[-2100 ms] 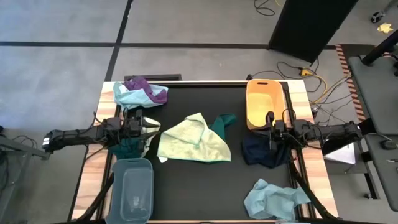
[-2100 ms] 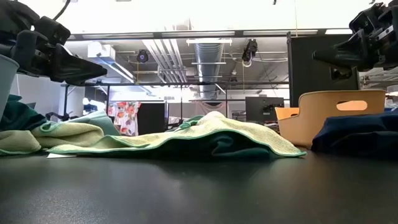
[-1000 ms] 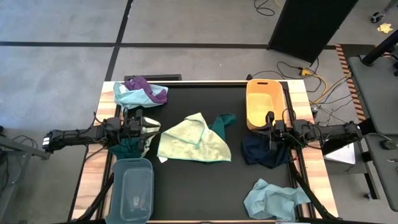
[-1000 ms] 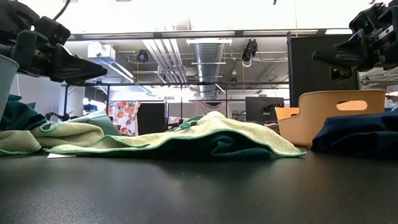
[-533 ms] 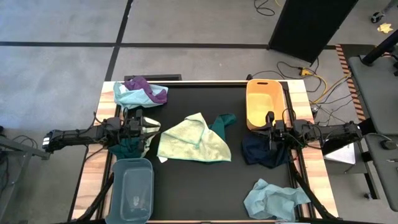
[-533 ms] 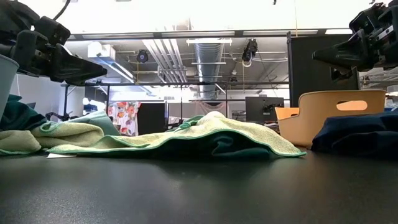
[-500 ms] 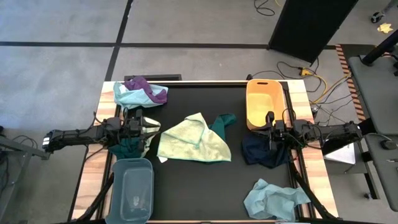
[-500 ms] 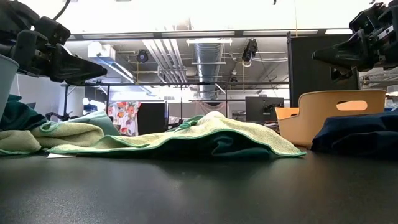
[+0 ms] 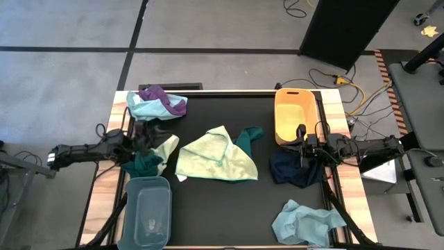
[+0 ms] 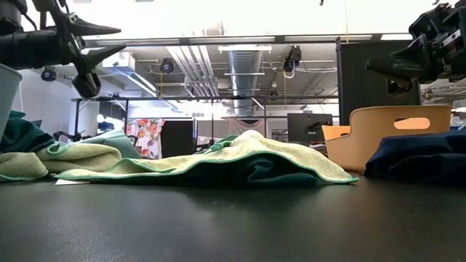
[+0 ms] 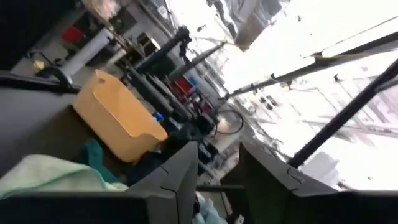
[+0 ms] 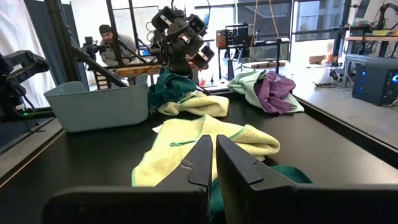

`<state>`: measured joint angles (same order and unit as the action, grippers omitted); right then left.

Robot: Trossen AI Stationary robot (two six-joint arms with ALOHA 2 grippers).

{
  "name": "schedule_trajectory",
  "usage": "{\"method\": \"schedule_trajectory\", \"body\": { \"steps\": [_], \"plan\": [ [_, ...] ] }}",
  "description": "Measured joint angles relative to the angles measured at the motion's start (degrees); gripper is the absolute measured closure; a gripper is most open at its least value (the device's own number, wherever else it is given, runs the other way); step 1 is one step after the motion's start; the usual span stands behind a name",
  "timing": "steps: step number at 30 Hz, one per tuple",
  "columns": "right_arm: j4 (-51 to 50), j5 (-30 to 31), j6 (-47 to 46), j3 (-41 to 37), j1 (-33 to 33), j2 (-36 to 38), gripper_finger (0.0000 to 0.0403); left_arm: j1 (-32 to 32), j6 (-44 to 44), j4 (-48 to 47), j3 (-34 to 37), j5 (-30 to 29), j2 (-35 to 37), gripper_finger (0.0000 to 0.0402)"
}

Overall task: Sort microfiber towel by color & place in baskets
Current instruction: Put the left dark green microfiber towel into the green bin

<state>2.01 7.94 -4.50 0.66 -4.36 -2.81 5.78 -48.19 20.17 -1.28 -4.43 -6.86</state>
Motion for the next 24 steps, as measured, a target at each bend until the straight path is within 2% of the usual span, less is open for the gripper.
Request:
{"method": "schedule_trajectory", "body": {
  "steps": [2, 5, 8, 11, 14, 17, 20, 24],
  "plan": [
    [0.01, 0.00, -0.01, -0.01, 0.00, 0.00, 0.0390, 0.00, -0.13, -1.39, -1.57, 3.35, -0.91, 0.0296],
    [0.01, 0.00, -0.01, -0.01, 0.00, 0.00, 0.0390, -0.19, 3.75, -9.22, -10.05, 10.12, -4.45, 0.0296],
    [0.00, 0.00, -0.01, 0.01, 0.00, 0.00, 0.0390, -0.22, 14.03, -28.17, -20.71, 10.78, -10.45, 0.0296],
    [0.01, 0.02, -0.01, 0.01, 0.02, 0.00, 0.0390, -0.15, 17.40, -49.85, -31.45, 6.37, -17.85, 0.0296],
    [-0.01, 0.00, -0.01, 0.00, 0.01, 0.00, 0.0390, -0.19, 14.20, -69.96, -40.24, 3.55, -25.88, 0.0296],
    [0.00, 0.01, -0.01, 0.00, 0.01, 0.00, 0.0390, -0.24, 8.98, -84.83, -46.64, 3.50, -33.53, 0.0296],
    [-0.01, 0.00, -0.01, 0.01, 0.01, 0.00, 0.0390, -0.22, 3.83, -94.77, -51.22, 3.41, -40.43, 0.0293],
    [-0.01, 0.00, -0.01, -0.01, 0.00, 0.00, 0.0390, -0.22, 0.81, -102.30, -53.79, 3.41, -48.69, 0.0272]
  ]
}}
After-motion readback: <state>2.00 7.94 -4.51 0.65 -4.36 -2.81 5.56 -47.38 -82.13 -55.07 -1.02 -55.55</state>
